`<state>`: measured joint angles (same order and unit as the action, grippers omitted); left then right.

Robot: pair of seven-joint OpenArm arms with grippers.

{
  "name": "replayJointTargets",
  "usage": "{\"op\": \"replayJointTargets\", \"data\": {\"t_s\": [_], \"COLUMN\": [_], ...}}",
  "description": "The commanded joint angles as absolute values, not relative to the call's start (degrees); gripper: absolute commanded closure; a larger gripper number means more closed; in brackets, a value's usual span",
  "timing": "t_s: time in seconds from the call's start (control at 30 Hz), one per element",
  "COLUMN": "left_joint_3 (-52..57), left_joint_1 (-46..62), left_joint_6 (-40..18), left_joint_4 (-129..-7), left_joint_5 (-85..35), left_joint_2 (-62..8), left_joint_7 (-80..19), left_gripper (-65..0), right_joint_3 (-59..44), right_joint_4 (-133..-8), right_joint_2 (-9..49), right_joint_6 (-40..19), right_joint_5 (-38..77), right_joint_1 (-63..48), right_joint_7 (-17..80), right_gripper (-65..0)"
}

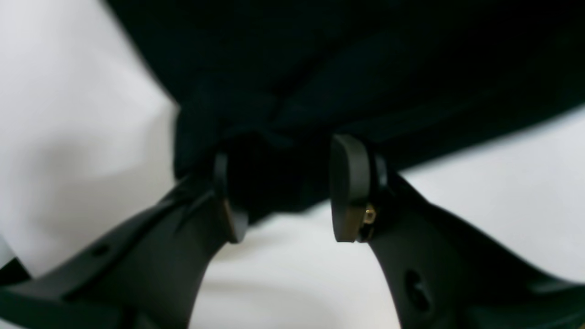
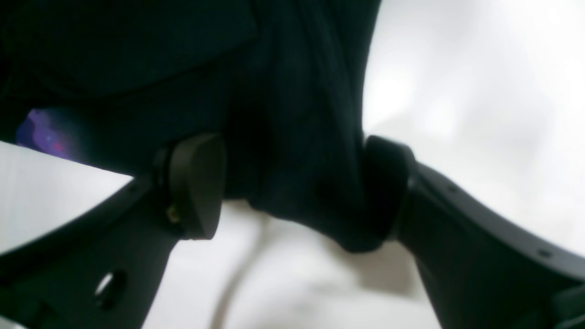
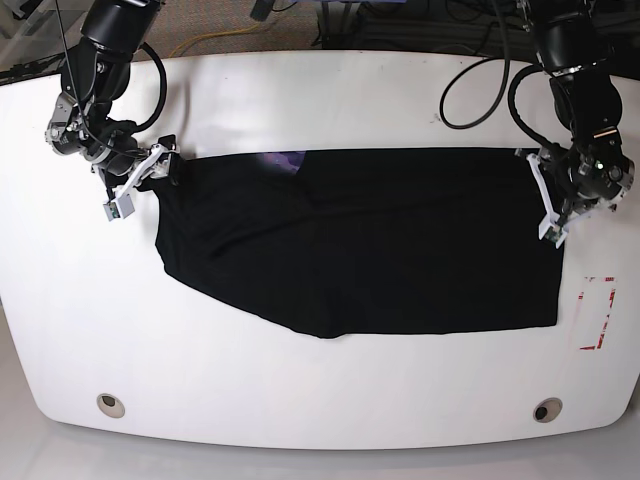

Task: Fold the T-shirt properly
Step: 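Adjust the left gripper's grip on the shirt edge while right holds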

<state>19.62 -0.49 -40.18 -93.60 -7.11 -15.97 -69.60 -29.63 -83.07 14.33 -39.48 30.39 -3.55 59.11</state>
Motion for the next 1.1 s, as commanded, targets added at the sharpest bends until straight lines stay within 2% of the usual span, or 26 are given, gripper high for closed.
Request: {"op": "replayJointTargets", "data": {"t_s": [0.0, 0.17, 0.37, 0.67, 0.83, 1.07], "left_joint_3": [19.9, 20.9, 26.5, 26.7, 27.0, 28.8], "left_joint_1": [-6.1, -11.4, -11.6, -3.2, 4.2, 8.0], "left_joint_6": [-40.0, -40.0, -40.0, -40.0, -40.0, -40.0], "left_joint_4": [-90.4, -87.3, -93.9, -101.7, -104.0, -103.4], "left_joint_5": [-4.1, 0.8, 0.7, -0.7, -2.7, -2.9], "left_joint_2": [-17.1, -17.4, -17.5, -18.3, -17.7, -16.0], "left_joint_7": [-68.4, -63.4, -63.4, -67.7, -65.5, -58.3], "left_gripper": [-24.4, -24.4, -24.7, -25.1, -38.1, -45.3], "right_joint_3": [-29.8, -29.8, -29.8, -29.8, -29.8, -29.8], "right_joint_4": [-83.4, -83.6, -83.6, -83.8, -83.6, -83.5], "right_joint_2": [14.9, 15.0, 15.2, 15.2, 15.2, 15.1], "right_joint_6": [-39.5, -39.5, -39.5, -39.6, -39.6, -39.6], "right_joint_5": [30.1, 30.1, 30.1, 30.1, 30.0, 29.7], "right_joint_1": [-3.3, -3.3, -3.3, -4.0, -4.1, -4.1], "right_joint_7": [60.1, 60.1, 60.1, 60.1, 60.1, 60.1], "right_gripper": [-44.5, -44.5, -44.5, -44.5, -44.5, -44.5]}}
